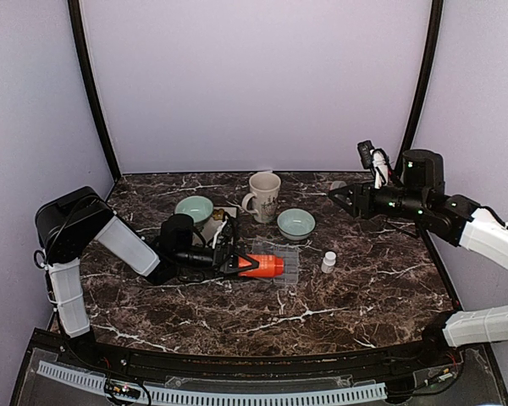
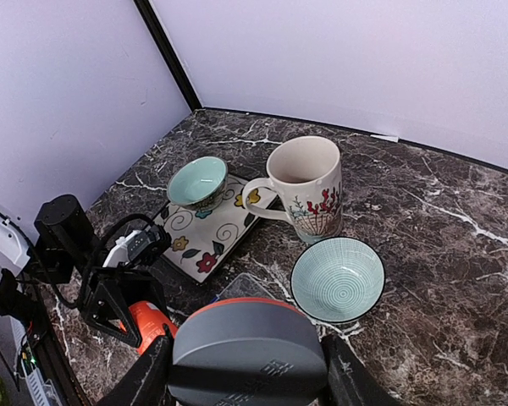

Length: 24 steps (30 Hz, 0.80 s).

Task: Sort the pills into containers
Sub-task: Pour the pill into the compartment of the pill container.

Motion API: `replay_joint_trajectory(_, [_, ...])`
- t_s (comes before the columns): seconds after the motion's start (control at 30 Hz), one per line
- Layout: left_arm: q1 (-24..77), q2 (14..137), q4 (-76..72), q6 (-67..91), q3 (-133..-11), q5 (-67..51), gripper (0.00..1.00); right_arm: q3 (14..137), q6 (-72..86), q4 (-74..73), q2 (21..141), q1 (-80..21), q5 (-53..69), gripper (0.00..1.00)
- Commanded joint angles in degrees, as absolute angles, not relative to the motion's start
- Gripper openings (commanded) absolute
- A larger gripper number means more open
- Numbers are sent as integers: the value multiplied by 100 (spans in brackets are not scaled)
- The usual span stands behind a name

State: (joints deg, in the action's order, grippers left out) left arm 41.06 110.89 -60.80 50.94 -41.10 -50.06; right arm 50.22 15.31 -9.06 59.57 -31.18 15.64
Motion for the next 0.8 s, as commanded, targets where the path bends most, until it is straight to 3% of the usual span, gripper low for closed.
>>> replay_joint_trajectory(0.0, [4136, 11039, -5895, 4794, -4258, -5040, 0, 4961, 1538, -703, 5855, -3060, 1617, 3])
replay_joint_trajectory(0.77, [4139, 11100, -5285, 4467, -4572, -4924, 0, 4986, 1495, -694, 5894, -3005, 1669, 2])
